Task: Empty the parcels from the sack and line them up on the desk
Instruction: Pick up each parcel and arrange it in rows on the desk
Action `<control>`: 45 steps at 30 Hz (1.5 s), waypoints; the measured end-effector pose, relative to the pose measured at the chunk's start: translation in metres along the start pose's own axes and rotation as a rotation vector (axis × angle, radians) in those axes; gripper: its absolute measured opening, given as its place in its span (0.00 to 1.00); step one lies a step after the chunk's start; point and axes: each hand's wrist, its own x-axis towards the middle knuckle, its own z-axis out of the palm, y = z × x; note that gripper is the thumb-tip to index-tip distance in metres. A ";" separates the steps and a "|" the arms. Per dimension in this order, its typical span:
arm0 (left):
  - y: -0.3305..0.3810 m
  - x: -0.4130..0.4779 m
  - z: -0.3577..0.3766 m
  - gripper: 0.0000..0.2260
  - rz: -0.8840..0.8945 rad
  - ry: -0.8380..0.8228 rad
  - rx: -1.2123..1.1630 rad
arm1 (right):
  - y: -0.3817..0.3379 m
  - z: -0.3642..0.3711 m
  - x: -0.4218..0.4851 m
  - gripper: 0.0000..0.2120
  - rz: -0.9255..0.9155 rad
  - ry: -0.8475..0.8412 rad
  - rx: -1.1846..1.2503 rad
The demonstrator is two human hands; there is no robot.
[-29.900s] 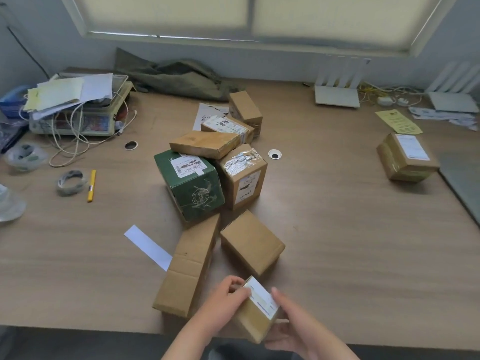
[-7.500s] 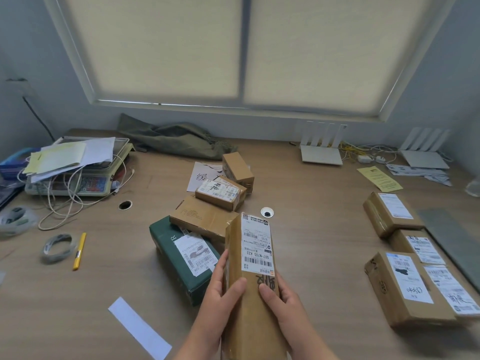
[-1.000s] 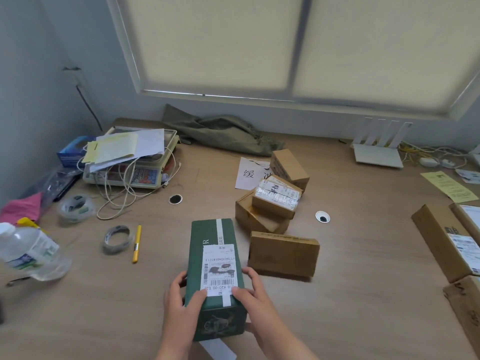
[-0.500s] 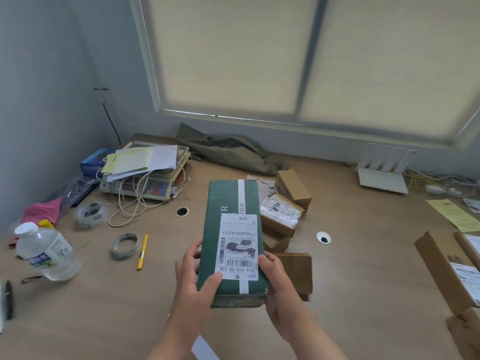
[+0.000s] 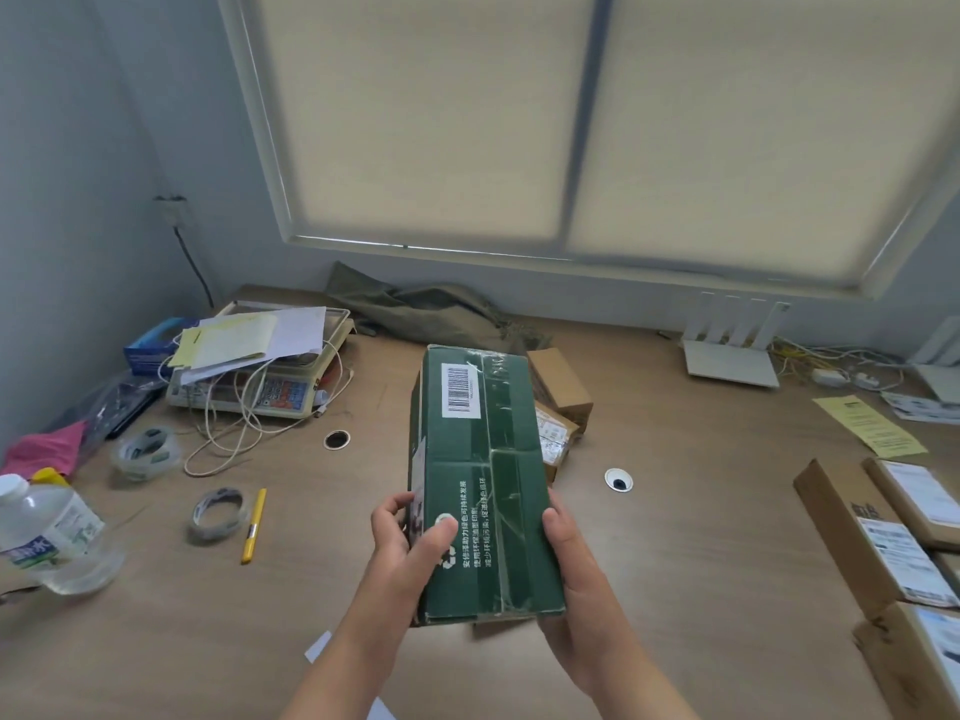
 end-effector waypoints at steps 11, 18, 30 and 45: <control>0.001 0.002 0.001 0.18 0.070 -0.047 -0.068 | -0.021 -0.018 -0.003 0.21 0.042 0.078 -0.113; 0.003 0.010 -0.003 0.24 0.075 0.015 0.056 | -0.025 -0.024 -0.004 0.25 0.023 0.047 -0.179; -0.001 0.022 -0.003 0.15 0.065 0.136 -0.010 | -0.026 -0.015 -0.009 0.19 0.053 0.037 -0.068; 0.001 0.017 0.012 0.30 0.220 -0.065 -0.125 | -0.028 -0.017 -0.013 0.35 0.059 -0.010 0.043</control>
